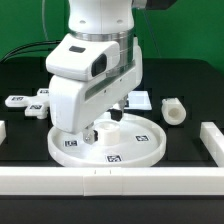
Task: Assemble round table
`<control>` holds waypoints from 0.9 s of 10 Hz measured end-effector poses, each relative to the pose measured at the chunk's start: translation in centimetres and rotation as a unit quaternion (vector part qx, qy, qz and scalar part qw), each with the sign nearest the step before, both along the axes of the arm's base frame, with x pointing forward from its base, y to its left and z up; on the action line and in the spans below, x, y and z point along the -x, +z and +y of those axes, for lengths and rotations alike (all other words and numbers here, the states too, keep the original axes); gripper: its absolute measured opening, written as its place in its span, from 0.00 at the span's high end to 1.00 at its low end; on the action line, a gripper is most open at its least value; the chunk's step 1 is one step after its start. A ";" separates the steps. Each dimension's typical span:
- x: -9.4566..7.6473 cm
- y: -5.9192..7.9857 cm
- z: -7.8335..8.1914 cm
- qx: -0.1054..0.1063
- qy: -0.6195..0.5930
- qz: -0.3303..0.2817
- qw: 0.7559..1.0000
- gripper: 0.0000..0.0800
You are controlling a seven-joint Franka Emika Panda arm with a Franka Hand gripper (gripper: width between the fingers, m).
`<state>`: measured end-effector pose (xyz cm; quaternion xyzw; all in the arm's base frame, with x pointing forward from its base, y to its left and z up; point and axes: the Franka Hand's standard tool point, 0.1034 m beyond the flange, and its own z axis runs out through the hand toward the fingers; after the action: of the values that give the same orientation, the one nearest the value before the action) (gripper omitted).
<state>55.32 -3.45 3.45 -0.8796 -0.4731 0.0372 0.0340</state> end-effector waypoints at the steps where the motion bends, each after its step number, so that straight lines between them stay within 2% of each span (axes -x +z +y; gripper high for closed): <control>1: 1.1 -0.7 -0.3 -0.001 -0.004 0.004 1.000 0.19; 2: 1.9 -1.5 -0.5 -0.002 -0.006 0.006 1.000 0.19; 4: 2.5 -2.4 -0.6 -0.004 -0.006 0.010 1.000 0.19; 9: 2.4 -2.4 0.6 -0.005 0.003 0.011 1.000 0.19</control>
Offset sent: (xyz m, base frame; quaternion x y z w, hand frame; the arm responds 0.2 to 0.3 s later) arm -0.0045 0.0049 -0.0171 0.0071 0.0283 -0.0088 0.9995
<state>52.93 -2.84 1.05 -0.8776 -0.4752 0.0443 0.0439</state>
